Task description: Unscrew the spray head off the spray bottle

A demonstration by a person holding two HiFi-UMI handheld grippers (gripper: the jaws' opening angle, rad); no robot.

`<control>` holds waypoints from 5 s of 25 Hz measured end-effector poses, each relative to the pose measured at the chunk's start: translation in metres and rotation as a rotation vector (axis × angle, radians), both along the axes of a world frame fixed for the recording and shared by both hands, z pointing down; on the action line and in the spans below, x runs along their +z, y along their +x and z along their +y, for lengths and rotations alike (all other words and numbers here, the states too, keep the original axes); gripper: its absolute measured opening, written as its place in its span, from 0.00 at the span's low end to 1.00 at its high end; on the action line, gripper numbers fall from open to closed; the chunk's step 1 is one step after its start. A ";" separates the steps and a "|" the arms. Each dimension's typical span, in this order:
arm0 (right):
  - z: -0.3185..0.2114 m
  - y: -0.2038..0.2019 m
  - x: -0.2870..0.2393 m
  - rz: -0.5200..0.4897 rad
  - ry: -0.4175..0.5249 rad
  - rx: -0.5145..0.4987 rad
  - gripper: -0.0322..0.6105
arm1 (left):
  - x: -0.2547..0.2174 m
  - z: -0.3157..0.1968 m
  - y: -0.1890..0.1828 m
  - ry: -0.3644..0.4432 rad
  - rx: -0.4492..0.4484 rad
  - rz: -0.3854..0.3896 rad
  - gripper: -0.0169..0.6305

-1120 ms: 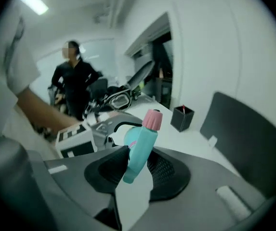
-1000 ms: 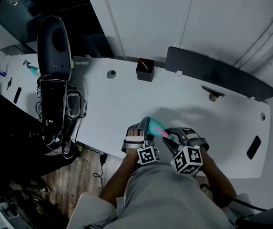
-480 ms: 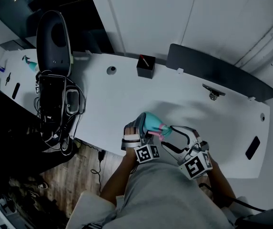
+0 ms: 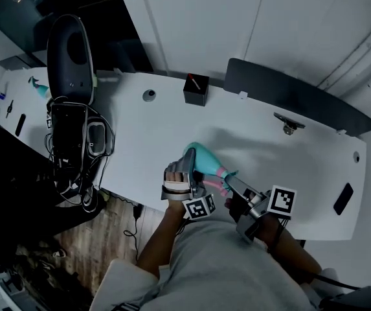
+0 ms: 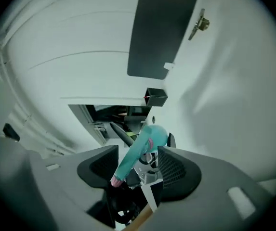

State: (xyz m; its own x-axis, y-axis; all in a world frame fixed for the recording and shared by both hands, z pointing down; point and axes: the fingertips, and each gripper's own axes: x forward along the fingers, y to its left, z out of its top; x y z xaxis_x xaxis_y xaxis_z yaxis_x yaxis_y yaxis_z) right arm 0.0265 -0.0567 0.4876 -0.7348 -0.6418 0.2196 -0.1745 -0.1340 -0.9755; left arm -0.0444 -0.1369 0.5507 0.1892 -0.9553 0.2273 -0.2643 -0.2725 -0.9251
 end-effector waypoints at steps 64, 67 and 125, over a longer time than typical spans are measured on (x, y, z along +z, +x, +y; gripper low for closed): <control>0.006 -0.031 0.001 1.412 1.094 -0.892 0.19 | 0.044 0.008 -0.010 -0.272 -0.105 0.147 0.65; 0.009 -0.018 -0.001 1.586 1.236 -0.985 0.19 | 0.055 0.008 -0.012 -0.328 -0.115 0.220 0.65; 0.168 0.078 0.046 1.217 0.616 0.030 0.19 | -0.004 0.221 0.024 -0.644 -0.098 0.965 0.65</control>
